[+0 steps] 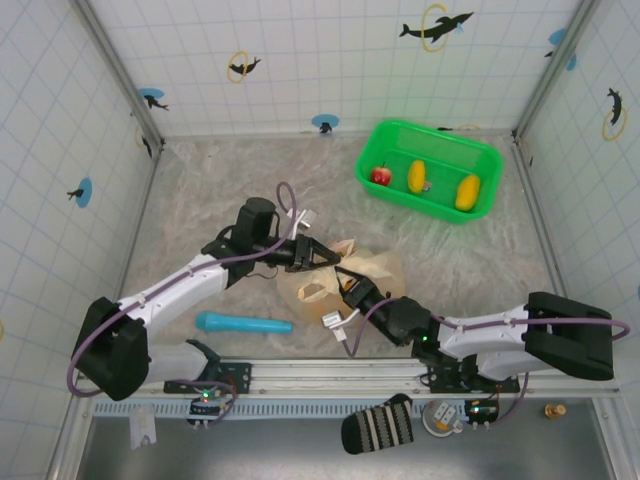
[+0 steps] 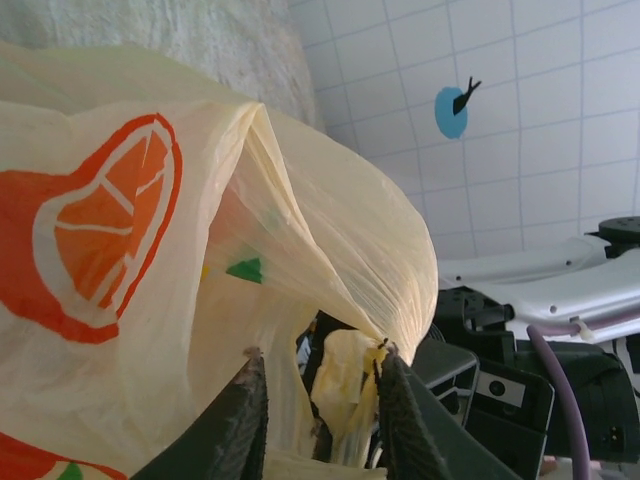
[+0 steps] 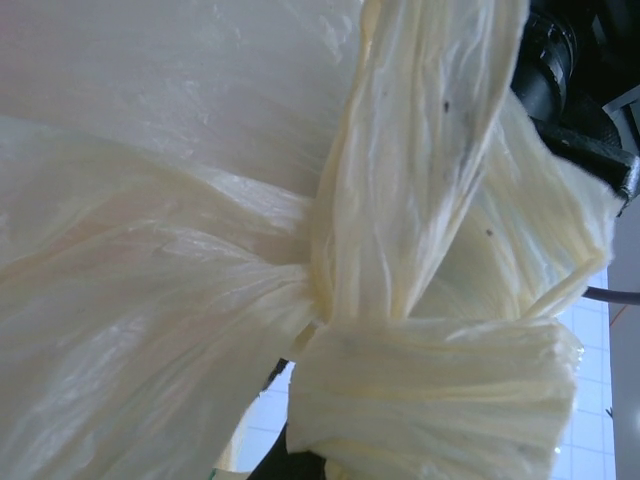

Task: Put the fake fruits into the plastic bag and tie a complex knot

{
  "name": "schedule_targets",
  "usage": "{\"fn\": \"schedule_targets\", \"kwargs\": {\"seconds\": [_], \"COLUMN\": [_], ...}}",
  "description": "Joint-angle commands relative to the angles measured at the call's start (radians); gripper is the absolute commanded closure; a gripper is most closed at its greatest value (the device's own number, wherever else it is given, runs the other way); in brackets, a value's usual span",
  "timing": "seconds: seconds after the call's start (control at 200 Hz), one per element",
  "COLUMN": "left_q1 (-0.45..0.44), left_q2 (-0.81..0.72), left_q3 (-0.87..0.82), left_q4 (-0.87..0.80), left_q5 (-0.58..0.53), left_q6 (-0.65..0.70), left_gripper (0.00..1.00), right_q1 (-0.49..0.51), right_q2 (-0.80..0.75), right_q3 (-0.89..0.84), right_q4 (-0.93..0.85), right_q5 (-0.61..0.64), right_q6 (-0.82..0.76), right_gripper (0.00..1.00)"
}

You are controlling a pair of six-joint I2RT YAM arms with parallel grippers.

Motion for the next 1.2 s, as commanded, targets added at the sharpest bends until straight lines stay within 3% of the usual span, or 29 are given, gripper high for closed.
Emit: {"fn": "schedule_targets", "kwargs": {"seconds": [0.0, 0.16, 0.315, 0.515, 0.776, 0.976, 1.191], "left_q1": [-0.016, -0.017, -0.017, 0.011, 0.034, 0.035, 0.038], "left_q2": [0.005, 0.005, 0.0, -0.03, -0.088, -0.097, -0.113], "left_q3": [-0.007, -0.004, -0.005, 0.022, 0.025, 0.003, 0.029], "left_q4": [0.036, 0.058, 0.117, 0.105, 0.157, 0.187, 0.114], "left_q5": [0.043, 0.052, 0.079, 0.054, 0.011, 0.01, -0.036], "left_q6": [-0.011, -0.025, -0.061, -0.04, -0.026, -0.039, 0.027], "left_gripper": [0.71, 0.73, 1.0, 1.0, 1.0, 1.0, 1.0], "right_q1": [-0.007, -0.008, -0.009, -0.015, -0.017, -0.014, -0.005], "right_q2": [0.004, 0.004, 0.007, 0.004, 0.008, 0.008, -0.008], "right_q3": [0.003, 0.003, 0.004, 0.006, 0.005, 0.004, 0.004], "right_q4": [0.052, 0.047, 0.046, 0.036, 0.039, 0.045, 0.049], "right_q5": [-0.001, -0.001, 0.001, 0.008, 0.018, 0.019, 0.031], "right_q6": [-0.007, -0.007, -0.008, -0.002, 0.01, 0.017, 0.036], "right_gripper": [1.0, 1.0, 1.0, 1.0, 0.83, 0.82, 0.81]}}
